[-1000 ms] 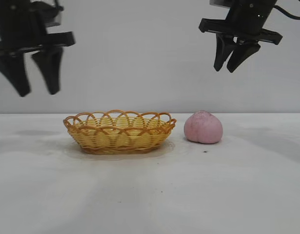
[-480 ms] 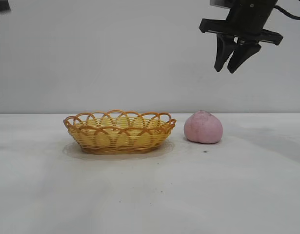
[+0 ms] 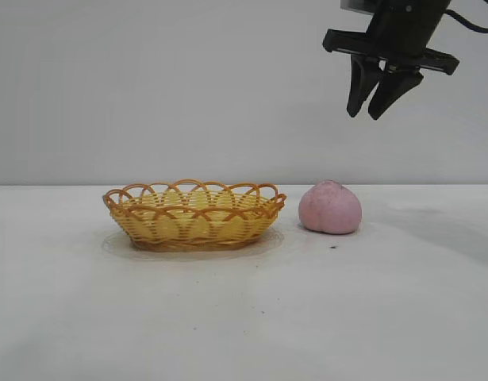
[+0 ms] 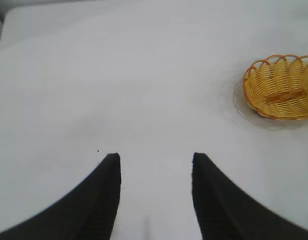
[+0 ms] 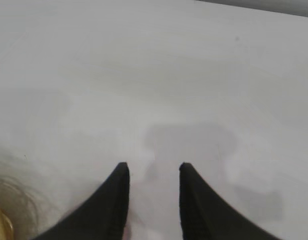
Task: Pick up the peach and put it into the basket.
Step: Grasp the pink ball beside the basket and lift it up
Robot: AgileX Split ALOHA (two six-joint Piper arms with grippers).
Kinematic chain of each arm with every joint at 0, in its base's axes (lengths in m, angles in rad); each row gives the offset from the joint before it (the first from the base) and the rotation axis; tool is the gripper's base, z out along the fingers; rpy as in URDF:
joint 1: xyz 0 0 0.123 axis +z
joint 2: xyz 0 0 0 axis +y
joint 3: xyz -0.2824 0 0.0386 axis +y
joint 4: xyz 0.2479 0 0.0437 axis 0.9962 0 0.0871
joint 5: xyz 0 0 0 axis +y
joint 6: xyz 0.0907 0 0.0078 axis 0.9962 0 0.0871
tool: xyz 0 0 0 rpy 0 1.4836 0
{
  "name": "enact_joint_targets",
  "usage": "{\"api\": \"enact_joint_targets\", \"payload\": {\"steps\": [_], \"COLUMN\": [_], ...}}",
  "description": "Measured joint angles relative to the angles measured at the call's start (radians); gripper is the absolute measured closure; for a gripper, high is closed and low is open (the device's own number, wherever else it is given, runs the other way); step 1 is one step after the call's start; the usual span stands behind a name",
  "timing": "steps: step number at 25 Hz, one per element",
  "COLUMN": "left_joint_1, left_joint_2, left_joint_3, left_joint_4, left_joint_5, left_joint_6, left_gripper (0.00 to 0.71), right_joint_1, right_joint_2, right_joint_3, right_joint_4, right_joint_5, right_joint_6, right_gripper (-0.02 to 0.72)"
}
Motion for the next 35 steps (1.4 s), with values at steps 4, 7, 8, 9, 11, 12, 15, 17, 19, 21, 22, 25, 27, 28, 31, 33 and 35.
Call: {"api": "enact_joint_targets", "payload": {"steps": [4,7,8,9,11,12,15,17,19,21,22,25,27,28,31,33,35], "left_joint_1": [0.000,0.000,0.000,0.000,0.000,0.000,0.000,0.000,0.000,0.000,0.000,0.000,0.000,0.000,0.000,0.000,0.000], "left_joint_2": [-0.100,-0.106,-0.107,-0.107,-0.107,-0.107,-0.107,-0.107,-0.107,-0.107,-0.107,-0.107,-0.107,-0.107,-0.107,-0.107,-0.107], "left_joint_3": [0.040,0.061,0.068,0.076,0.078,0.078,0.078,0.078,0.078,0.078,0.078,0.078,0.078,0.078,0.078,0.078,0.078], "left_joint_4": [-0.004,-0.032,-0.044,-0.050,-0.052,-0.052,-0.048,-0.046,-0.046,-0.046,-0.046,-0.046,-0.046,-0.046,-0.046,-0.046,-0.046], "left_joint_5": [0.063,0.028,0.011,0.006,0.001,-0.001,-0.007,-0.007,-0.009,-0.009,-0.009,-0.010,-0.010,-0.010,-0.010,-0.011,-0.011], "left_joint_6": [0.015,0.059,0.065,0.065,0.065,0.058,0.037,0.032,0.030,0.030,0.030,0.030,0.030,0.030,0.030,0.030,0.030], "left_gripper": [0.375,0.375,0.375,0.375,0.375,0.375,0.375,0.315,0.214,0.140,0.139,0.193,0.294,0.336,0.439,0.422,0.448], "right_joint_1": [0.001,0.001,0.001,0.001,0.001,0.001,0.001,0.001,0.001,0.001,0.001,0.001,0.001,0.001,0.001,0.001,0.001], "right_joint_2": [0.000,0.000,0.000,0.000,0.000,0.000,0.000,0.000,0.000,0.000,0.000,0.000,0.004,0.008,0.024,0.030,0.030], "right_joint_3": [0.000,0.000,0.000,0.000,0.000,0.000,0.000,0.000,0.000,0.000,0.000,0.000,0.000,0.000,0.000,0.000,0.000], "right_joint_4": [0.004,0.006,0.006,0.006,0.006,0.006,0.006,0.006,0.006,0.006,0.006,0.006,0.006,0.006,0.008,0.015,0.018], "right_joint_5": [0.006,0.013,0.015,0.022,0.035,0.041,0.052,0.062,0.069,0.076,0.080,0.114,0.141,0.155,0.175,0.175,0.176], "right_joint_6": [-0.012,-0.014,-0.016,-0.018,-0.028,-0.033,-0.038,-0.041,-0.042,-0.045,-0.045,-0.056,-0.058,-0.060,-0.064,-0.066,-0.068], "right_gripper": [0.459,0.459,0.459,0.459,0.459,0.459,0.459,0.459,0.459,0.459,0.459,0.459,0.459,0.459,0.459,0.459,0.459]}}
